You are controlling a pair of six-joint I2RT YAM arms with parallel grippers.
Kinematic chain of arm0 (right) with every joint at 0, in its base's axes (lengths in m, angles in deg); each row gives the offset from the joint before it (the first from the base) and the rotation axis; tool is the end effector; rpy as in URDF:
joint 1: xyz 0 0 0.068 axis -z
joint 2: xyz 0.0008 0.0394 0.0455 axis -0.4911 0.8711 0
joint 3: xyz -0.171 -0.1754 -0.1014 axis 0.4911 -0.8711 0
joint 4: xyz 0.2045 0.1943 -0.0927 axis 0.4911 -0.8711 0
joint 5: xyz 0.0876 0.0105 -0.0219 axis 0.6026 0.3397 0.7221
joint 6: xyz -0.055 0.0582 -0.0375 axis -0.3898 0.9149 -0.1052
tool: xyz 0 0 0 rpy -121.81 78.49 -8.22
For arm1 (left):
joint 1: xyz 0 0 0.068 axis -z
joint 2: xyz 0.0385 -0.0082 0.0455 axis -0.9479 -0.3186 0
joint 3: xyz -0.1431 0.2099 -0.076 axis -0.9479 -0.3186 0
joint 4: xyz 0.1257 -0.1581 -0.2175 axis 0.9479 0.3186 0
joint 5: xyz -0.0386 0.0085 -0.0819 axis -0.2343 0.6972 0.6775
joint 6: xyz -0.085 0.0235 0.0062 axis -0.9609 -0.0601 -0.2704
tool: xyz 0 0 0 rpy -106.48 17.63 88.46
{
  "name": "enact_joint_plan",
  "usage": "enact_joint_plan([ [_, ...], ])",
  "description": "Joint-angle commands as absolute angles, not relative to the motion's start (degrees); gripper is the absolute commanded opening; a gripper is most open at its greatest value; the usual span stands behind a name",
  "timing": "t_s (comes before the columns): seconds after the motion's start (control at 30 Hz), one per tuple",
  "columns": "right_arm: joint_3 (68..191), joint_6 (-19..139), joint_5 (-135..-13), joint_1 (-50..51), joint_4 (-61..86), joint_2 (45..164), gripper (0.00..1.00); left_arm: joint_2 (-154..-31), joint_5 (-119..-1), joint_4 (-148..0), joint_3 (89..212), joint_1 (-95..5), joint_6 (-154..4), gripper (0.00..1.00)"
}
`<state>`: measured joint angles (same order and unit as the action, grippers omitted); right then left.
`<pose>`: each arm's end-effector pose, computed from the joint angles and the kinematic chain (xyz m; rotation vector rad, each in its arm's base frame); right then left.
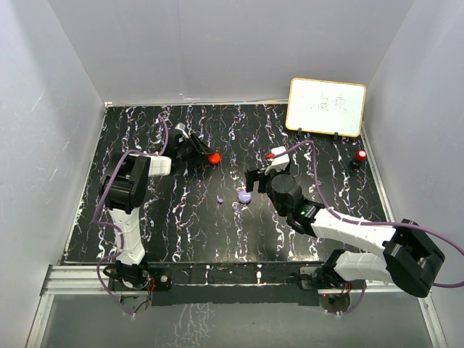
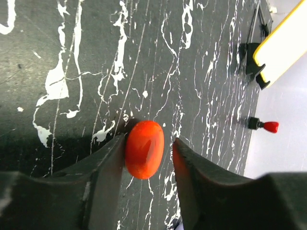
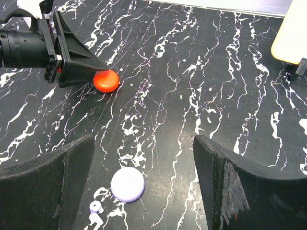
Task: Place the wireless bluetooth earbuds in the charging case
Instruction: Place the charging case at the center of the board.
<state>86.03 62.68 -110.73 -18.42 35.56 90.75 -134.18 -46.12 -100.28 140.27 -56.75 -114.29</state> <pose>0.2472 0.2154 0.2032 -0.2275 1.7597 0.2617 0.4563 -0.1503 0.0808 -0.4268 2.1374 -1.0892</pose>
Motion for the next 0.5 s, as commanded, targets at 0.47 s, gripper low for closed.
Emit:
enact_joint_plan([
  [0.47, 86.72, 67.02, -104.96, -17.23, 33.50, 92.52, 0.83, -113.91, -51.88, -90.47, 128.35, -64.56, -106.97, 0.66],
])
